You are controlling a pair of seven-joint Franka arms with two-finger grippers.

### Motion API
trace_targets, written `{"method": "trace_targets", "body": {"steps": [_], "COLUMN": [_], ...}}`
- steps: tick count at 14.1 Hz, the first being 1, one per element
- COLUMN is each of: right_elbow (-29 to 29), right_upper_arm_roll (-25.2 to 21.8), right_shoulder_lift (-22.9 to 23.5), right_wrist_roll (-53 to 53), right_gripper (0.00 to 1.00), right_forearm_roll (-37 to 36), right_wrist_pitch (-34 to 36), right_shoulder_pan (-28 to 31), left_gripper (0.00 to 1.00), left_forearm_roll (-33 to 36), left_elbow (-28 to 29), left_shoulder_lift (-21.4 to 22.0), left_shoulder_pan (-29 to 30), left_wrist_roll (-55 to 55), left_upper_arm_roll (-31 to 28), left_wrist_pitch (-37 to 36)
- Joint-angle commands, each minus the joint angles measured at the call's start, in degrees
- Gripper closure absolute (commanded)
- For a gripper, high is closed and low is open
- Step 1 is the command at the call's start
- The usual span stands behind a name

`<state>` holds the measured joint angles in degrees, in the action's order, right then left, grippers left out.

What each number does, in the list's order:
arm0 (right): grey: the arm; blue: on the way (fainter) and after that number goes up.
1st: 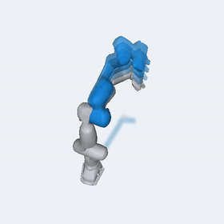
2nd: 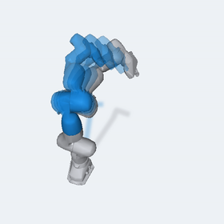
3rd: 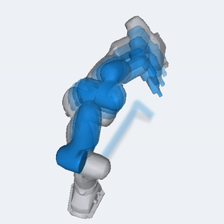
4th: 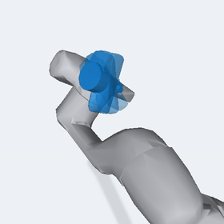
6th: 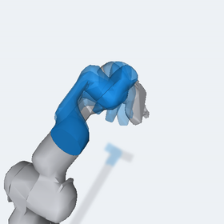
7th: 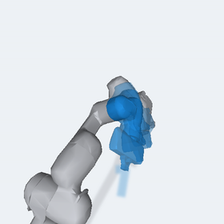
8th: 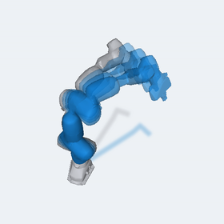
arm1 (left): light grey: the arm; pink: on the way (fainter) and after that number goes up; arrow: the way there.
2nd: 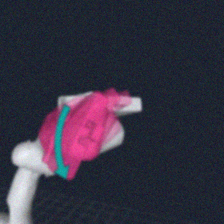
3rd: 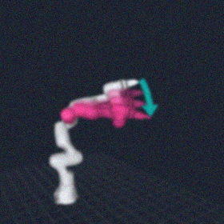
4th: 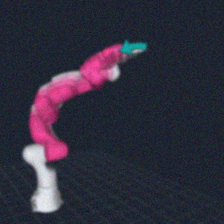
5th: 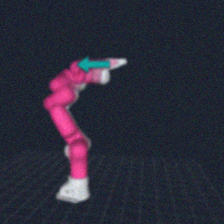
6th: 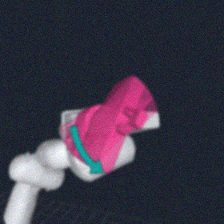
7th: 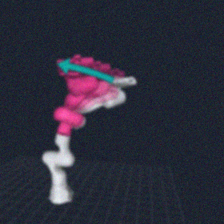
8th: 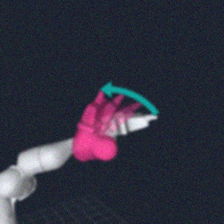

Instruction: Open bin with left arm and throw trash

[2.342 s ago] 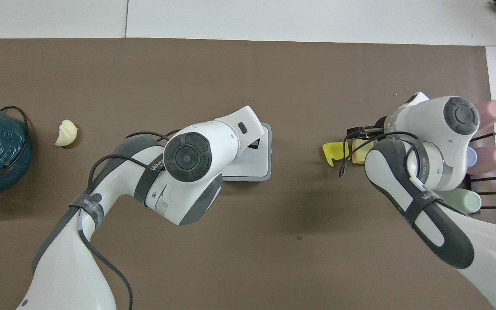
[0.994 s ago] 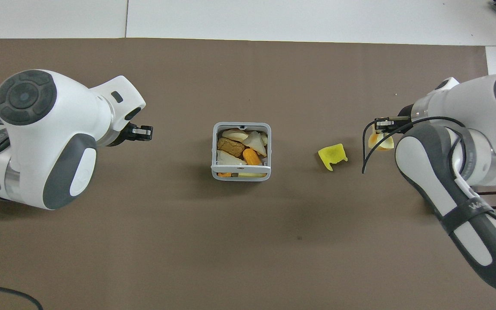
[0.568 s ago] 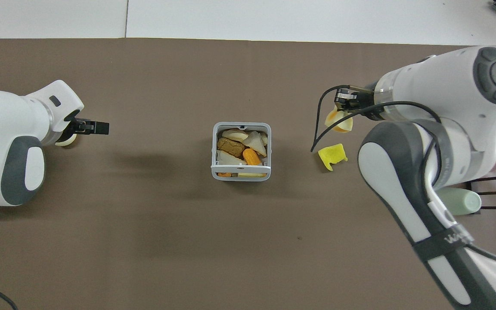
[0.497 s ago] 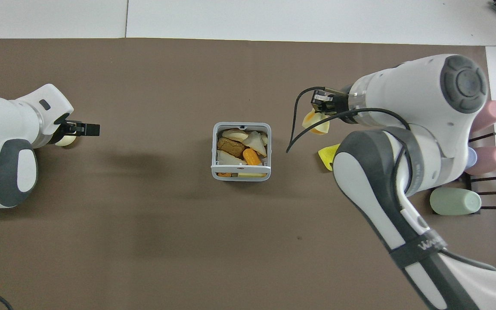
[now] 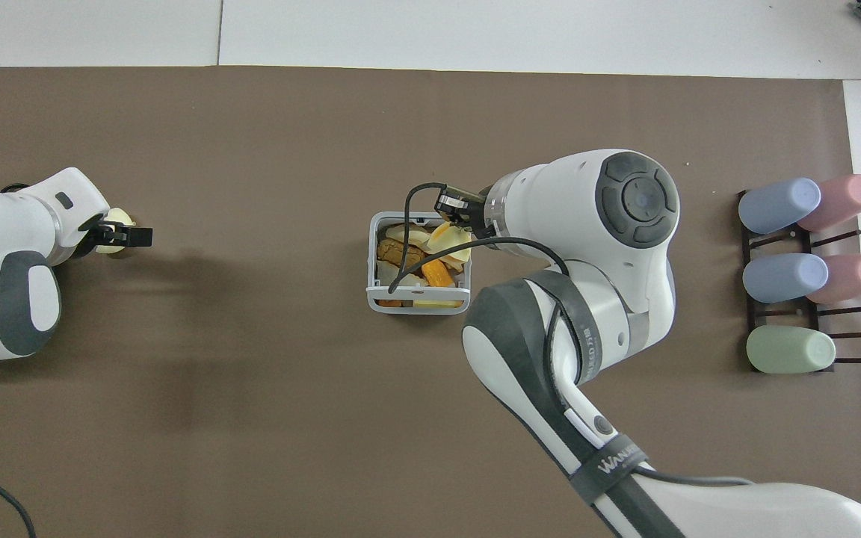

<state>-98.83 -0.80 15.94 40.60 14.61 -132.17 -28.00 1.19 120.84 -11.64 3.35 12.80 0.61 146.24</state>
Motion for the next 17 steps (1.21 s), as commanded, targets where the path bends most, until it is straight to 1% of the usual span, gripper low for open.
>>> {"method": "trace_targets", "body": {"steps": [1, 2, 3, 4, 5, 6, 8, 9, 12, 17], "right_elbow": [0.40, 0.05, -0.30, -0.39, -0.39, -0.39, -0.39, -0.39, -0.31, -0.04], "right_upper_arm_roll": [0.10, 0.10, 0.10, 0.10, 0.10, 0.10, 0.10, 0.10, 0.10, -0.25], "right_shoulder_lift": [2.60, 2.78, 2.69, 2.69, 2.61, 2.61, 2.69, 2.69, 2.69, 2.26], "right_wrist_roll": [0.44, 0.44, 0.35, 0.35, 0.27, -0.34, -0.35, -0.35, -0.35, -0.44], "right_gripper": [0.95, 0.87, 0.80, 0.61, 0.07, 0.00, 0.00, 0.00, 0.00, 0.00], "right_forearm_roll": [3.23, 3.24, 3.24, 3.24, 3.15, 2.63, 2.62, 2.62, 2.62, 1.57], "right_wrist_pitch": [-3.44, -3.62, -3.62, -3.62, -3.45, -3.45, -3.71, -3.62, -3.71, -2.93], "right_shoulder_pan": [-1.26, -1.44, -1.44, -1.53, -1.53, -1.53, -1.53, -1.53, -1.53, -1.45], "left_gripper": [0.00, 0.08, 0.31, 0.71, 1.00, 1.00, 1.00, 1.00, 1.00, 1.00], "left_forearm_roll": [0.57, 0.57, 0.57, 0.57, 0.57, 0.57, 0.57, 0.57, 0.57, 0.57], "left_elbow": [0.71, 0.80, 0.88, 0.80, 0.71, 0.53, 0.27, 0.01, -3.93, -9.91], "left_shoulder_lift": [-2.06, -2.76, -2.94, -2.95, -2.95, -2.95, -1.81, -0.59, 1.71, 2.77], "left_shoulder_pan": [2.18, 2.36, 2.54, 2.98, 3.16, 3.16, 2.81, 2.28, -0.35, -5.53], "left_wrist_roll": [3.36, 3.89, 4.24, 4.51, 4.51, 4.42, 4.34, 4.16, 3.55, -4.70], "left_upper_arm_roll": [0.53, 0.53, 0.53, 0.44, 0.53, 0.53, 0.53, 0.62, 0.71, 1.06], "left_wrist_pitch": [3.69, 4.58, 4.76, 4.59, 4.58, 4.50, 3.71, 2.14, -6.29, -14.91]}}
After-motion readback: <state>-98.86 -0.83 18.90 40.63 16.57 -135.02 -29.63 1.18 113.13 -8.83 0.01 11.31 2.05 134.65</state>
